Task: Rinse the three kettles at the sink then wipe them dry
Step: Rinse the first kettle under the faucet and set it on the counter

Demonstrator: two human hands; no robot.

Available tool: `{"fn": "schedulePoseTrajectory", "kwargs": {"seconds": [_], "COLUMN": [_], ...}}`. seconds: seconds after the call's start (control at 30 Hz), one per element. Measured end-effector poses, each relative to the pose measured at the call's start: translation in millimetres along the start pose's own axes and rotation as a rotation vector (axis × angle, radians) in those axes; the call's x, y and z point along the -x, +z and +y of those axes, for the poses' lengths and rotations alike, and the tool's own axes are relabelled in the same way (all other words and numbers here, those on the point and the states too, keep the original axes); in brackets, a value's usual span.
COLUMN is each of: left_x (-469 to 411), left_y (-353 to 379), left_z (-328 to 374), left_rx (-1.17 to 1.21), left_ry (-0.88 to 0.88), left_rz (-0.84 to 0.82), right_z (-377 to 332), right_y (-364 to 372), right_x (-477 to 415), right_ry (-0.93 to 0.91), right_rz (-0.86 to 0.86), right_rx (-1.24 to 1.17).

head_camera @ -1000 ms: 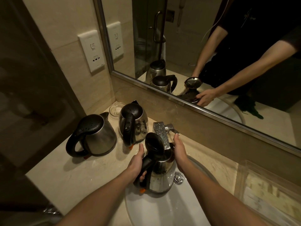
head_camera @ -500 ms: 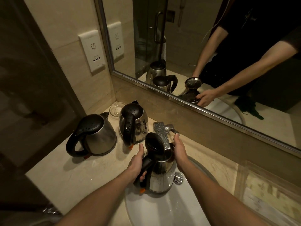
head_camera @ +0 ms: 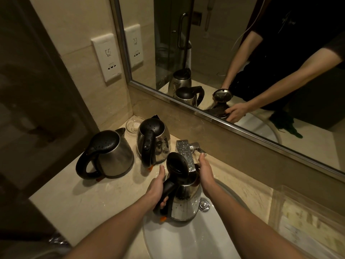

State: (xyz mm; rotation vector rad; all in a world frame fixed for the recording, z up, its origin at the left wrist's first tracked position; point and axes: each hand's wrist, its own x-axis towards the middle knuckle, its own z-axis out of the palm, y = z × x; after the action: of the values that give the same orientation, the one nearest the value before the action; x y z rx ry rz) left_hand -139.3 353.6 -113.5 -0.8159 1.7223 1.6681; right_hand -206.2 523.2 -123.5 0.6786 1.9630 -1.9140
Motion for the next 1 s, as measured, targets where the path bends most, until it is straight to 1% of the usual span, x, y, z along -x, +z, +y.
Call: {"fn": "schedulePoseTrajectory", "kwargs": {"seconds": [0.37, 0.5, 0.8, 1.0], "left_x": [-1.3, -0.7, 0.2, 1.2], "left_y": [-0.6, -0.9, 1.6, 2.1], "left_z": [-0.7, -1.6, -1.6, -0.6], "left_rx": [0.002, 0.013, 0.023, 0.019], "left_ry": [-0.015, -0.003, 0.006, -0.019], "left_rz": [-0.014, -0.017, -0.019, -0.026], "right_z": [0.9, -1.2, -4.6, -1.9], "right_y": [0.5, 0.1, -1.1, -0.1], "right_x": [0.5, 0.6, -1.0, -1.3], "right_ry": [0.009, -0.003, 0.015, 0.03], "right_rz": [0.014, -0.01, -0.008, 0.003], "right_rx": [0.017, 0.007, 0.0, 0.004]}}
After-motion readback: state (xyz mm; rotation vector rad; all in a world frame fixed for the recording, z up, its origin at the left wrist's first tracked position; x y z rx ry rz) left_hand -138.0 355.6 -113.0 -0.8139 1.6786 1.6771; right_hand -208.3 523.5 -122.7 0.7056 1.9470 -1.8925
